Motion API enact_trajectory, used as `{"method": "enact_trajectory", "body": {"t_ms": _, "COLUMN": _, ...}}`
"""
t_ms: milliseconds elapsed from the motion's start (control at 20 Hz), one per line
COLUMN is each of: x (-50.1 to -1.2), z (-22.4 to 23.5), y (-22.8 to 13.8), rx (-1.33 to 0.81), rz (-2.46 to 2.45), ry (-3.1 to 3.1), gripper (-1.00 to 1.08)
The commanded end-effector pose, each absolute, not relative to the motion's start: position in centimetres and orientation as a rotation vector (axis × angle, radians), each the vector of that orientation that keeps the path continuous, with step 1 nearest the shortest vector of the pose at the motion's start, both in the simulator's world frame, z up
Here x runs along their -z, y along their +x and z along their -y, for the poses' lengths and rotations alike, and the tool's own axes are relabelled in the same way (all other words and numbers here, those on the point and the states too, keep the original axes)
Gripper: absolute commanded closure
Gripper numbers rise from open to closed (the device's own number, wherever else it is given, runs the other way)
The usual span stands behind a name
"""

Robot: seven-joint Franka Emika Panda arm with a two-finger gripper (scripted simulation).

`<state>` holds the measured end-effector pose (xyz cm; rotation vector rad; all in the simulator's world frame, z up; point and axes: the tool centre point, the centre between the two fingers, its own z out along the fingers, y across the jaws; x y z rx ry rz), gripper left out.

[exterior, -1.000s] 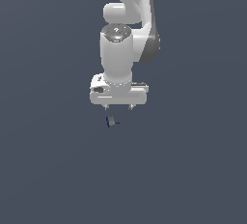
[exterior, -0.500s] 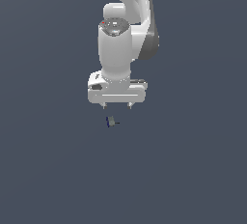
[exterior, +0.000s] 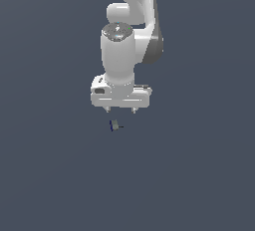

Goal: Pick up the object and move it to a goal position.

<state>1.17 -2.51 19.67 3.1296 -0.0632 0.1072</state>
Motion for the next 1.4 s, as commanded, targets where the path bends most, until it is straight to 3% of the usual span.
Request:
{"method": "enact_trajectory", "body": {"t_ms": 0, "x": -19.2, "z": 2.6, "y": 1.1, "rx": -0.103, "rz": 0.124, "ry": 3.132, "gripper": -0.92}}
{"method": "enact_trajectory", "body": {"t_ms": 1350, "x": -10.8, "z": 4.0, "y": -1.0, "rx": -0.022, "rz": 1.309, "ry": 2.878, "gripper": -0.92}}
